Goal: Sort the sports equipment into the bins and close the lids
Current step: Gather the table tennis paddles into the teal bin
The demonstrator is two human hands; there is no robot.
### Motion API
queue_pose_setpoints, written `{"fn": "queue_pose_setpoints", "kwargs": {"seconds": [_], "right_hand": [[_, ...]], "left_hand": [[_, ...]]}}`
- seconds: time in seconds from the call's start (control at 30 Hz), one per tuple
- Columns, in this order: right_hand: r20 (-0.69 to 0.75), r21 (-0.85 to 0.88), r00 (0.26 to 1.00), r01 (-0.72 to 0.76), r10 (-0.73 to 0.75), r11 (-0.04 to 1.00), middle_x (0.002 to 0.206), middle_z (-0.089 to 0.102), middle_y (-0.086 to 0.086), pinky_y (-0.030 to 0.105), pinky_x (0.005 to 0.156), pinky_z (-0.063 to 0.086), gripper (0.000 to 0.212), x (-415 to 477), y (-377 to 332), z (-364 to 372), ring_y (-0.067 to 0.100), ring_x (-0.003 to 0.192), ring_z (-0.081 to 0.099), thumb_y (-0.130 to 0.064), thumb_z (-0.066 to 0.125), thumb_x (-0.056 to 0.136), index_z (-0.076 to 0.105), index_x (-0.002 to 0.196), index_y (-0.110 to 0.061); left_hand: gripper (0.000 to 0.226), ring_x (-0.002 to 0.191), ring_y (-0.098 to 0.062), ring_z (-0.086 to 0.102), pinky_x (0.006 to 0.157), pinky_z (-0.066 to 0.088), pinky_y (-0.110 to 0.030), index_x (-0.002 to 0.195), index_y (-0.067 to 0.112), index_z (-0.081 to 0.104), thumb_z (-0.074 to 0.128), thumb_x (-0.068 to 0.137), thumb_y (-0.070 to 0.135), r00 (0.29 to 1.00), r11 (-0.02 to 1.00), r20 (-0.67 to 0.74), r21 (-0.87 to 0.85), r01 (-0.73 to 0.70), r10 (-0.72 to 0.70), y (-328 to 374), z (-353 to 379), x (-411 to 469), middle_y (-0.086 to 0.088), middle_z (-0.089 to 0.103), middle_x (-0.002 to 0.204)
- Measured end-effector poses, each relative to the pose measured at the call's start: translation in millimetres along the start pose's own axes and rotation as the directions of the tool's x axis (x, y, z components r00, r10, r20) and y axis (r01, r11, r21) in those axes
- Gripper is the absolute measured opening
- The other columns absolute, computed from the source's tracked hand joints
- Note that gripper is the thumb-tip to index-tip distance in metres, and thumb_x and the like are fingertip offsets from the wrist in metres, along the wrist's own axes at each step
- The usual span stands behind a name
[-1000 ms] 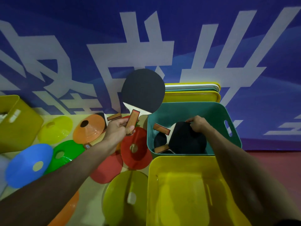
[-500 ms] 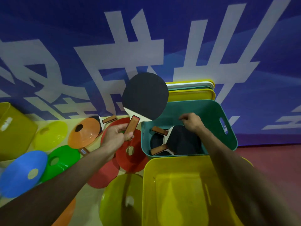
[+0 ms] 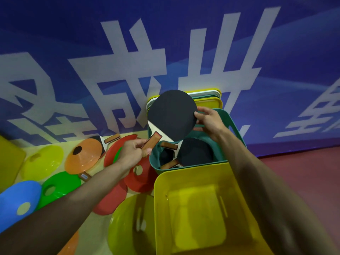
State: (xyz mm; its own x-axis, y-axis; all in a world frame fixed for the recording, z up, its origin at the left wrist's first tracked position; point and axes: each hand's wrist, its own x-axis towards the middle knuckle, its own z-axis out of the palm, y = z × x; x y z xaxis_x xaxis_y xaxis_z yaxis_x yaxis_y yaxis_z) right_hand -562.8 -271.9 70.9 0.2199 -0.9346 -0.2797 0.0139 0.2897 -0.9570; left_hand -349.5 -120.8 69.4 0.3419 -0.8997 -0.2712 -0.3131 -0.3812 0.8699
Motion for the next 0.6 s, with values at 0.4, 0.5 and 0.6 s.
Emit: {"fn": "queue_pose_setpoints", "kwargs": {"seconds": [0.4, 0.5, 0.6], "right_hand": [[-0.381, -0.146, 0.905, -0.261, 0.19, 0.954, 0.097, 0.064, 0.013, 0.048, 0.069, 0.059, 0.019, 11, 40, -46, 0.033, 0.089, 0.065, -0.003, 0.05, 0.093, 0.061, 0.108, -0.006], [-0.417, -0.22, 0.881, -0.338, 0.225, 0.915, 0.101, 0.065, 0.022, 0.05, 0.059, 0.059, 0.015, 18, 46, -48, 0.04, 0.079, 0.067, -0.003, 0.051, 0.089, 0.063, 0.098, -0.001], [-0.431, -0.181, 0.845, -0.424, 0.316, 0.887, 0.1, 0.064, 0.026, 0.052, 0.058, 0.058, 0.009, 24, 54, -47, 0.039, 0.073, 0.068, -0.004, 0.052, 0.091, 0.054, 0.085, 0.002]], "left_hand": [[0.022, 0.091, -0.006, 0.06, 0.082, 0.046, -0.016, 0.106, 0.015, 0.066, 0.057, 0.09, 0.004, 0.983, 0.994, 0.174, 0.086, -0.074, 0.058, 10, 12, 6, 0.003, 0.066, 0.096], [0.022, 0.096, -0.006, 0.06, 0.091, 0.047, -0.023, 0.106, 0.015, 0.066, 0.056, 0.091, 0.003, 0.987, 0.994, 0.151, 0.09, -0.06, 0.046, 5, 10, 8, 0.002, 0.066, 0.1], [0.023, 0.094, -0.007, 0.062, 0.091, 0.048, -0.025, 0.102, 0.017, 0.066, 0.055, 0.09, 0.001, 0.991, 0.996, 0.128, 0.069, -0.048, 0.039, 3, 9, 11, 0.003, 0.067, 0.096]]}}
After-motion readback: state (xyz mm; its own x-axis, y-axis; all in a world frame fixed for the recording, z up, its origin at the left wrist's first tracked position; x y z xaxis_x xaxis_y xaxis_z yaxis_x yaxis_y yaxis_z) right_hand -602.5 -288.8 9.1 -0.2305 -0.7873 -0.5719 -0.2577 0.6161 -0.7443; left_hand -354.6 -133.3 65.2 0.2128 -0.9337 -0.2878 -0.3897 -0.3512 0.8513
